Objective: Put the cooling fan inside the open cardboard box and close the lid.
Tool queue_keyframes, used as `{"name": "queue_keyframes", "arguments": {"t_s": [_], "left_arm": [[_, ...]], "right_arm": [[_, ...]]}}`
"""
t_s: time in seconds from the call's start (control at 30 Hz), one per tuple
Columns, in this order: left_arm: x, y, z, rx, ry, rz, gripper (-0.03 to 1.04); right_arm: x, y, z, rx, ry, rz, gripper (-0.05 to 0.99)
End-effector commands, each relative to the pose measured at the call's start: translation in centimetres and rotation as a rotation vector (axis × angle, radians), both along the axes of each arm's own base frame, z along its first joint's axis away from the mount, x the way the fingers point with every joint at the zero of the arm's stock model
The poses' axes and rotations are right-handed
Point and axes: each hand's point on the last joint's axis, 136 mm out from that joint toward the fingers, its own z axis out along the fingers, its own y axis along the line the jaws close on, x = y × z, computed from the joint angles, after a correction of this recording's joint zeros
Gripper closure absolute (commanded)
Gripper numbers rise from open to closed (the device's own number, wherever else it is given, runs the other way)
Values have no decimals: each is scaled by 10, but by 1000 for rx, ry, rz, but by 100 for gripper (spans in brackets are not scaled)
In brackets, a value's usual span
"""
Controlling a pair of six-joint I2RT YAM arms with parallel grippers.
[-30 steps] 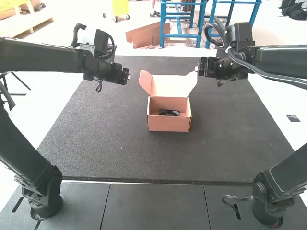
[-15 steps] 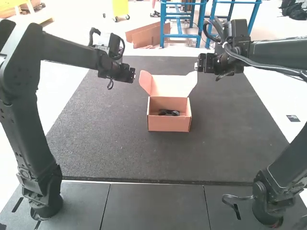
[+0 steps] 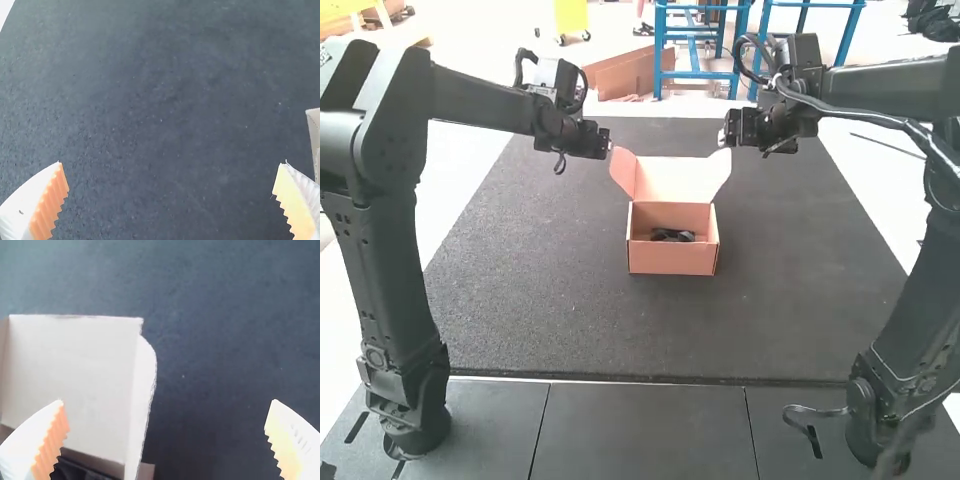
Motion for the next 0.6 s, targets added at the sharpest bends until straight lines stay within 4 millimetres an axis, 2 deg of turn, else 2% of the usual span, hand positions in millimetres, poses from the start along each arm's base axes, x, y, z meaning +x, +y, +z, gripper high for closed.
{"name": "queue_keyframes", "arguments": {"t_s": [0.0, 0.13, 0.3, 0.43, 0.57], "left_arm": [[4, -23, 10, -49, -17, -61, 4], [0, -38, 6, -60, -5, -103, 4], [-6, -56, 5, -96, 8, -161, 4], [-6, -57, 5, -113, 14, -165, 4], [-6, -57, 5, -114, 13, -164, 4]], "right_arm": [[8, 1, 14, 40, -18, 18, 3], [10, 4, 6, 43, 7, 26, 3], [16, 8, 7, 68, 16, 28, 3], [20, 11, 7, 82, 26, 30, 4], [24, 8, 5, 111, 39, 6, 15]]}}
